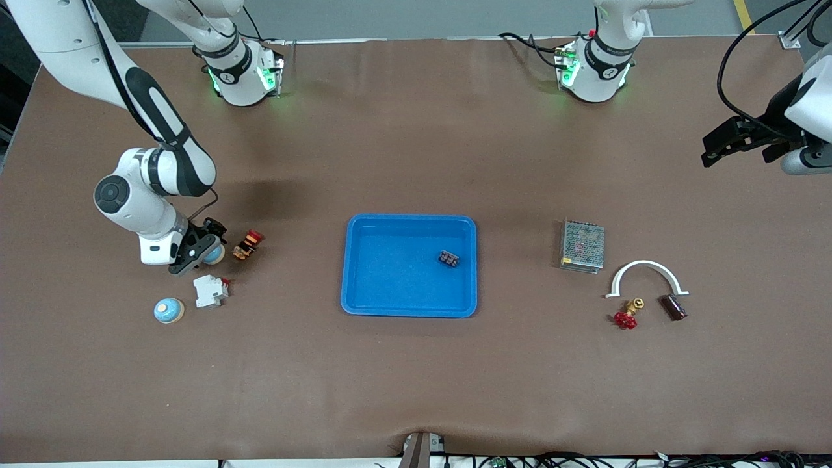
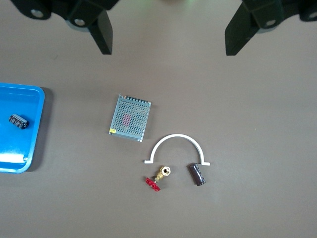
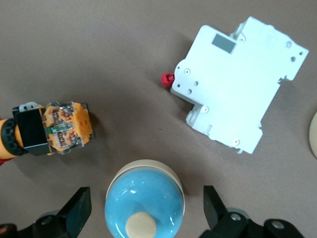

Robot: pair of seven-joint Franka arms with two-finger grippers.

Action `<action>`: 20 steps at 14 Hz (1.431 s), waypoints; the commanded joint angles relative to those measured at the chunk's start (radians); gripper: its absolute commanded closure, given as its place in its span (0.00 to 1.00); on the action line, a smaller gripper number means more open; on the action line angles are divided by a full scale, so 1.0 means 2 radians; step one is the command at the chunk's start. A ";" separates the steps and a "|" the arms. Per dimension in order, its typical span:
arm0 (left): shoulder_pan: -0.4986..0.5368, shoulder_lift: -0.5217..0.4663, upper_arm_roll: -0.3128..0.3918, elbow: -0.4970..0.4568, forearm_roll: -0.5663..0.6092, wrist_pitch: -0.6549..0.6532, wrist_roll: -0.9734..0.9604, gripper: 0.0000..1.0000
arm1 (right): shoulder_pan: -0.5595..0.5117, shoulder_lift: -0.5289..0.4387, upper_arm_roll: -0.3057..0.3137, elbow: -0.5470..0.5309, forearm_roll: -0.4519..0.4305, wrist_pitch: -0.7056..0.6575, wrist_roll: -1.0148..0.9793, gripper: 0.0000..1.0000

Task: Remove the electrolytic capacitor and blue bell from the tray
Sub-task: 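Lower the bell beside the breaker and open the right gripper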

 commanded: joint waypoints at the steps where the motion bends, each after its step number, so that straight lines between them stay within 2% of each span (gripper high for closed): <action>1: 0.000 -0.005 -0.004 0.001 0.009 0.000 -0.005 0.00 | -0.010 -0.006 0.010 -0.001 0.007 0.000 0.001 0.00; 3: 0.001 -0.005 -0.009 0.001 0.008 0.000 -0.005 0.00 | -0.006 -0.011 0.011 0.000 0.007 0.000 0.020 0.00; 9: 0.001 -0.006 -0.010 0.001 0.008 -0.001 -0.005 0.00 | 0.046 -0.041 0.010 0.001 0.007 -0.010 0.170 0.00; 11: 0.001 -0.006 -0.010 0.001 0.009 -0.003 -0.005 0.00 | 0.070 -0.058 0.010 0.020 0.006 -0.067 0.221 0.00; 13: 0.001 -0.006 -0.010 0.001 0.009 -0.003 -0.005 0.00 | 0.080 -0.068 0.010 0.064 0.006 -0.151 0.259 0.00; 17: 0.002 -0.006 -0.010 0.001 0.008 -0.003 -0.005 0.00 | 0.126 -0.081 0.010 0.200 -0.002 -0.367 0.379 0.00; 20: 0.001 0.002 -0.011 -0.001 0.004 0.000 -0.007 0.00 | 0.166 -0.081 0.010 0.285 -0.002 -0.484 0.454 0.00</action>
